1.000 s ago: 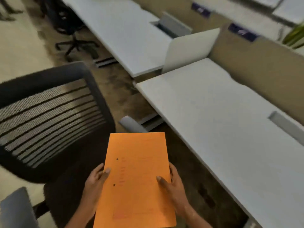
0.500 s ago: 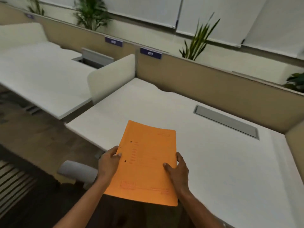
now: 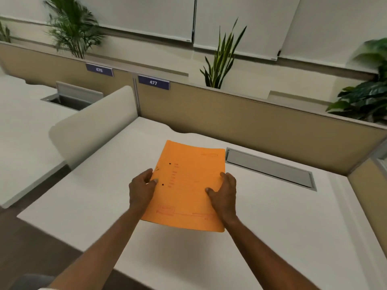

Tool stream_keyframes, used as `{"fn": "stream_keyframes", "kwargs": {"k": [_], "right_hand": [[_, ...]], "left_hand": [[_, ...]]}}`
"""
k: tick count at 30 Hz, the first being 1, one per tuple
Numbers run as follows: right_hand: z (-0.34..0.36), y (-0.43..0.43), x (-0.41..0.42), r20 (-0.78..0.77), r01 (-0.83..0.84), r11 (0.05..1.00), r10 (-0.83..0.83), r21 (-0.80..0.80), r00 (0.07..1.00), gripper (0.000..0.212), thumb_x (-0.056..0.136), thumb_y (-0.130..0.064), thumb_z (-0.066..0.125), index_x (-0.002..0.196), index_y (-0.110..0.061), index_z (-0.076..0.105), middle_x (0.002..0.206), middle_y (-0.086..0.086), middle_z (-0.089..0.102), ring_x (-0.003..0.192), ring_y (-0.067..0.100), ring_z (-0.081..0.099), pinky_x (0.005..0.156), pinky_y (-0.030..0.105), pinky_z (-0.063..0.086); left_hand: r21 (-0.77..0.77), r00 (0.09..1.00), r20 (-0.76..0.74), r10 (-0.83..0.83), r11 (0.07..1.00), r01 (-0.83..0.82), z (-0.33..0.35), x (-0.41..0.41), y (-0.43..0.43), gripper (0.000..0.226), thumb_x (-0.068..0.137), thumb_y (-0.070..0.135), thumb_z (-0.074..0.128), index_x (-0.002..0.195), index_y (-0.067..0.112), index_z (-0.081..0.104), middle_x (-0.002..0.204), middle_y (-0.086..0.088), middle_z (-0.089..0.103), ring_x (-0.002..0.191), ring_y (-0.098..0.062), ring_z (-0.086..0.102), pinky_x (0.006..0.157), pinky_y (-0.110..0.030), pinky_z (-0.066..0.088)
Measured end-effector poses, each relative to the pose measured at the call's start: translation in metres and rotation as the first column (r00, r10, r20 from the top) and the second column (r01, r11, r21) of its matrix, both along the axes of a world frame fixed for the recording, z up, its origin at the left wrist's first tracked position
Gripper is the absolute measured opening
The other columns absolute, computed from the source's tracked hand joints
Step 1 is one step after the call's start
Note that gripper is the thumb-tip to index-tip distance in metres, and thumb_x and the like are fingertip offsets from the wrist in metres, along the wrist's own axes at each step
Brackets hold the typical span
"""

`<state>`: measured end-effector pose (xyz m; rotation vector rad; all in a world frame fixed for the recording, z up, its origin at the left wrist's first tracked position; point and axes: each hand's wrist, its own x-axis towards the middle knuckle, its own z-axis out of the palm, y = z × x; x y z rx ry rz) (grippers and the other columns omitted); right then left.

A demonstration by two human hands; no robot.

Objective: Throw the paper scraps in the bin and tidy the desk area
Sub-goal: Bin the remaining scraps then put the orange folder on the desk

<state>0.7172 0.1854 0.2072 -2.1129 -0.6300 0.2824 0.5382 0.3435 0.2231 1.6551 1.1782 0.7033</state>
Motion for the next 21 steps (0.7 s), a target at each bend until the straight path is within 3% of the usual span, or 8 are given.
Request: {"fn": "stream_keyframes", "kwargs": {"k": [3, 6, 11, 13, 17, 21], "right_hand": [[-0.003, 0.030, 0.032, 0.015, 0.009, 1.000, -0.008, -0.005, 1.000, 0.074, 0.085, -0.012, 0.079, 0.147, -0.002, 0.041, 0.155, 0.014, 0.034, 0.140, 0.031, 0.041, 0.117, 0.040, 0.034], [-0.007, 0.065, 0.068, 0.014, 0.043, 0.999, -0.043, -0.023, 0.999, 0.074, 0.085, -0.013, 0.079, 0.147, -0.002, 0.042, 0.157, 0.014, 0.034, 0.143, 0.031, 0.037, 0.119, 0.042, 0.034], [-0.019, 0.122, 0.124, 0.017, 0.101, 0.994, -0.100, -0.049, 0.995, 0.073, 0.084, -0.014, 0.080, 0.146, -0.002, 0.044, 0.158, 0.015, 0.033, 0.146, 0.032, 0.034, 0.121, 0.043, 0.030], [-0.028, 0.142, 0.144, 0.006, 0.124, 0.989, -0.124, -0.081, 0.992, 0.073, 0.084, -0.015, 0.081, 0.146, -0.002, 0.044, 0.158, 0.015, 0.032, 0.146, 0.032, 0.033, 0.120, 0.041, 0.030], [-0.052, 0.175, 0.175, -0.014, 0.120, 0.984, -0.123, -0.130, 0.992, 0.074, 0.086, -0.017, 0.079, 0.148, -0.005, 0.041, 0.163, 0.013, 0.021, 0.151, 0.032, 0.022, 0.120, 0.039, 0.026], [-0.081, 0.199, 0.201, -0.008, 0.095, 0.977, -0.099, -0.189, 0.995, 0.074, 0.087, -0.019, 0.078, 0.149, -0.006, 0.040, 0.166, 0.012, 0.014, 0.152, 0.033, 0.015, 0.120, 0.044, 0.026]], "left_hand": [[0.089, 0.999, -0.029, -0.044, 0.995, 0.046, -0.005, 0.036, 0.032, 0.023, 0.093, 0.003, 0.062, 0.112, 0.013, 0.071, 0.098, 0.009, 0.066, 0.089, -0.014, 0.061, 0.089, -0.034, 0.043], [0.094, 0.995, -0.071, -0.072, 0.992, 0.078, -0.016, 0.076, 0.075, 0.035, 0.094, 0.014, 0.066, 0.129, 0.012, 0.068, 0.124, -0.005, 0.071, 0.112, -0.025, 0.066, 0.101, -0.041, 0.049], [0.083, 0.975, -0.108, -0.196, 0.975, 0.205, -0.032, 0.139, 0.138, 0.030, 0.095, 0.021, 0.066, 0.125, 0.014, 0.070, 0.132, -0.010, 0.067, 0.122, -0.031, 0.062, 0.105, -0.046, 0.047], [0.080, 0.960, -0.139, -0.242, 0.964, 0.255, -0.041, 0.161, 0.159, 0.039, 0.095, 0.027, 0.068, 0.132, 0.014, 0.064, 0.138, -0.009, 0.063, 0.126, -0.031, 0.059, 0.107, -0.047, 0.045], [0.056, 0.901, -0.251, -0.353, 0.924, 0.378, -0.061, 0.203, 0.197, 0.083, 0.083, 0.055, 0.059, 0.151, 0.012, 0.042, 0.150, -0.011, 0.051, 0.135, -0.033, 0.050, 0.111, -0.052, 0.041], [0.056, 0.854, -0.325, -0.407, 0.893, 0.447, -0.087, 0.232, 0.226, 0.088, 0.079, 0.060, 0.055, 0.150, 0.010, 0.040, 0.150, -0.011, 0.051, 0.134, -0.034, 0.051, 0.107, -0.047, 0.041]]}}
